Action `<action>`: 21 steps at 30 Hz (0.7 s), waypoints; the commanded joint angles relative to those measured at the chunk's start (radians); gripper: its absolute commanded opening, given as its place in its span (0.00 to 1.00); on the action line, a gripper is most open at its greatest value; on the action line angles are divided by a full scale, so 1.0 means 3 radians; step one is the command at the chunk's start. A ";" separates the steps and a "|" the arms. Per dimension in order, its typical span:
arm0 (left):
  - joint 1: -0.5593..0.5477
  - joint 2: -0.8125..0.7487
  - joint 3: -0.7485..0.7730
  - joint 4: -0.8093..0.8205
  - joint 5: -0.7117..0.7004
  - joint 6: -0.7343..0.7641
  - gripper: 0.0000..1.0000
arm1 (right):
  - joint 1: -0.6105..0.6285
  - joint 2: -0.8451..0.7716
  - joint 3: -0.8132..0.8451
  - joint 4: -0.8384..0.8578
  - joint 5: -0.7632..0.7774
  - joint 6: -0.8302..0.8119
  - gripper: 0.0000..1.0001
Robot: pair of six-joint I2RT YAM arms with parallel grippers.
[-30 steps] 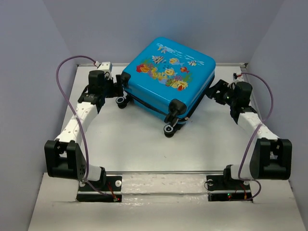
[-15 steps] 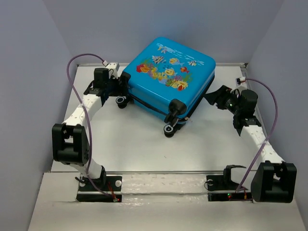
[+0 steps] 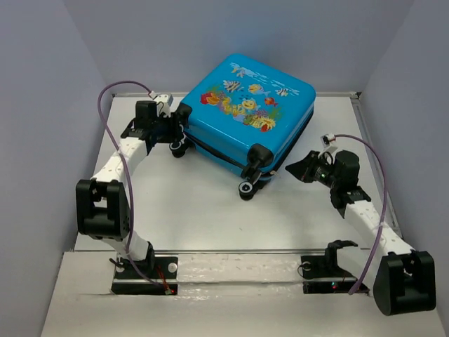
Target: Pack the luggage
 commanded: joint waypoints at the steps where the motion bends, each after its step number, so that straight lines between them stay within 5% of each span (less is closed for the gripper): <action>1: -0.0041 -0.0223 0.0112 0.0311 0.0360 -0.0185 0.06 | 0.0009 -0.0214 -0.0129 0.0157 -0.0153 -0.0107 0.15; 3: -0.0041 -0.0289 0.0148 0.0341 0.0457 -0.0282 0.06 | 0.0009 -0.0204 -0.0155 0.0147 -0.0209 -0.0117 0.24; 4: -0.0041 -0.0371 0.0158 0.0357 0.0554 -0.0389 0.06 | 0.0009 -0.0194 -0.0170 0.0157 -0.0214 -0.0117 0.40; 7: -0.0041 -0.0524 0.0235 0.0367 0.0626 -0.0553 0.06 | 0.0009 -0.0026 -0.0206 0.0290 -0.0367 -0.0112 0.58; 16: -0.0031 -0.0684 0.0506 0.0147 0.0754 -0.0891 0.06 | 0.0009 0.0318 -0.0227 0.0617 -0.0654 -0.0086 0.63; 21: -0.0026 -0.0709 0.0506 0.0091 0.0780 -0.0922 0.06 | 0.0009 0.0573 -0.0232 0.0852 -0.0787 0.0000 0.56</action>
